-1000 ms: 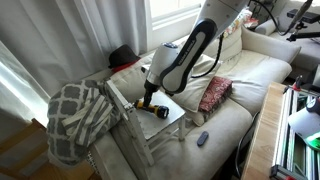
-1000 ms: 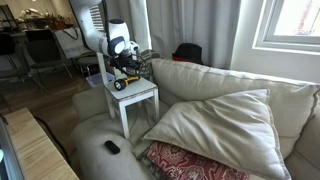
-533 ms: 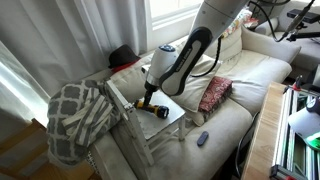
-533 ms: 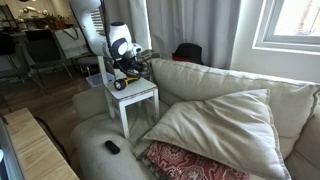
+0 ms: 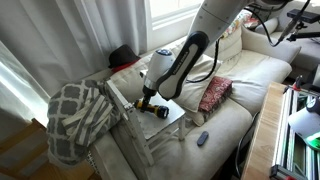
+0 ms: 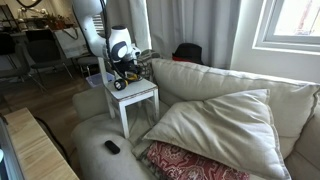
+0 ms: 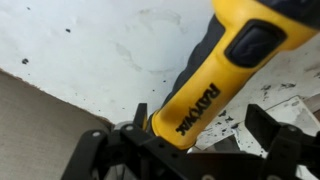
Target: Turn off the torch, then put the torch upright
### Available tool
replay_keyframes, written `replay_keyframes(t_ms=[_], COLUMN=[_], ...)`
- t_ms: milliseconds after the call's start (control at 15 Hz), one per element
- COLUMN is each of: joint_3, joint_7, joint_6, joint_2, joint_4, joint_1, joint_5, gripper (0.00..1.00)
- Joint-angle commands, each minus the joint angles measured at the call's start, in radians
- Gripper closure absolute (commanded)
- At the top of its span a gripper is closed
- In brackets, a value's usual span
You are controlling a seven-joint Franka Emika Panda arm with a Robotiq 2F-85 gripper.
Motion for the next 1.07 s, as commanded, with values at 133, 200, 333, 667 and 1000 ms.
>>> replay_keyframes(t_ms=[133,200,333,667,1000], joint_3=[0.007,0.004,0.008,0.017,0.068], joint_7=[0.037,0.041,0.045,0.047,0.02], joint_6=[-0.024,-0.023,-0.017,-0.019,-0.038], joint_2=[0.07,0.078,0.095,0.114,0.097], joint_4=[0.072,0.079,0.091,0.114,0.092], joint_1=[-0.006,-0.004,-0.01,-0.025,-0.088], joint_5=[-0.004,-0.005,-0.003,-0.003,0.0], gripper=[0.0,0.0,0.01,0.47,0.75])
